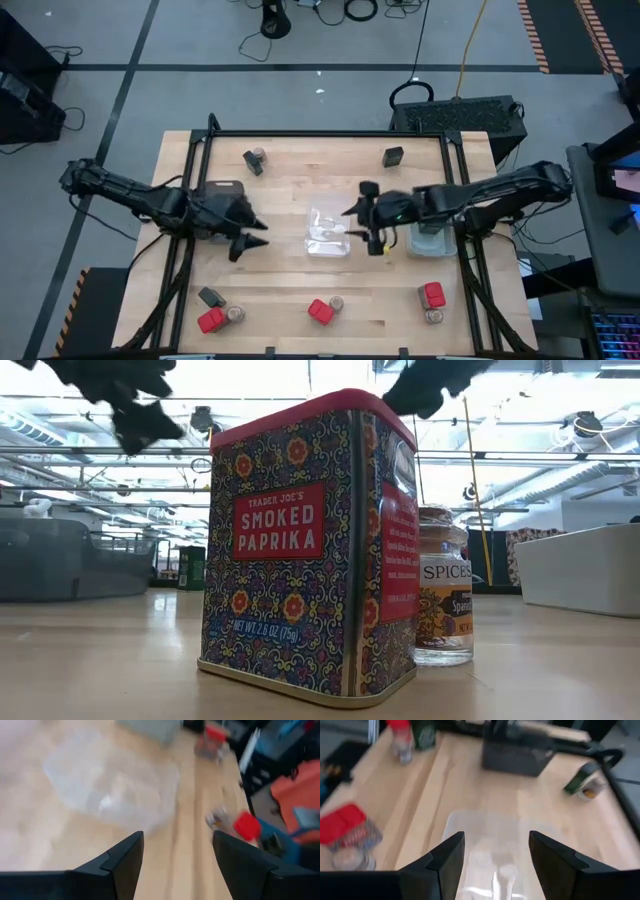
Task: Sort spices by type
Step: Put the black seasoning can into the gray bin
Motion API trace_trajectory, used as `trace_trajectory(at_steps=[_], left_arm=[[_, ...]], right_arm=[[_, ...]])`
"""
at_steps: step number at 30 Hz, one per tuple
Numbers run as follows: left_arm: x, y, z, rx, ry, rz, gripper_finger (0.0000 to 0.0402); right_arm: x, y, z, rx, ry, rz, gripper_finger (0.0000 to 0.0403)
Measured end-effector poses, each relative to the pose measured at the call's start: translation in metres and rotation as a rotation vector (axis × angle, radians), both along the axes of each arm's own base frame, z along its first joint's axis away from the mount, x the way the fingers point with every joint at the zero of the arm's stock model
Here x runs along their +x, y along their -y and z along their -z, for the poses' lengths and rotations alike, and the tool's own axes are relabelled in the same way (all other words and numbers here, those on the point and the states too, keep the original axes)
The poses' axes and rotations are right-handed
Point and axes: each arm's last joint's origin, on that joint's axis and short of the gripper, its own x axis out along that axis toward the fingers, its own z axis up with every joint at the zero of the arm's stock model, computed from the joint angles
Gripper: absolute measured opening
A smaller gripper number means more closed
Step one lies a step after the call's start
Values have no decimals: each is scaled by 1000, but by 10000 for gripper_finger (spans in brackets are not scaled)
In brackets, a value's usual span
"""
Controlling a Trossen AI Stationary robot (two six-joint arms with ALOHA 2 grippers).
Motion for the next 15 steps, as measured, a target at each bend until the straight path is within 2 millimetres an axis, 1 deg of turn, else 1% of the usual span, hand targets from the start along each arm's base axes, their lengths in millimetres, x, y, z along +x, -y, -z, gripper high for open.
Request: trace_trajectory(at_steps=[3, 5, 10, 13, 15], left_arm=[[-6, 11, -17, -100, -107, -18, 241], [-13, 18, -28, -155, -211, -19, 241], [-26, 37, -57, -241, -424, -6, 241], [-21, 57, -70, -263, -443, 37, 241], [-16, 74, -73, -247, -466, 80, 241]], right_arm=[[10, -10, 18, -49, -71, -46, 203], [11, -14, 24, -55, -110, -58, 203], [8, -21, 26, -28, -140, -54, 203], [6, -25, 23, 1, -122, -50, 203], [7, -29, 20, 9, -99, -61, 203]])
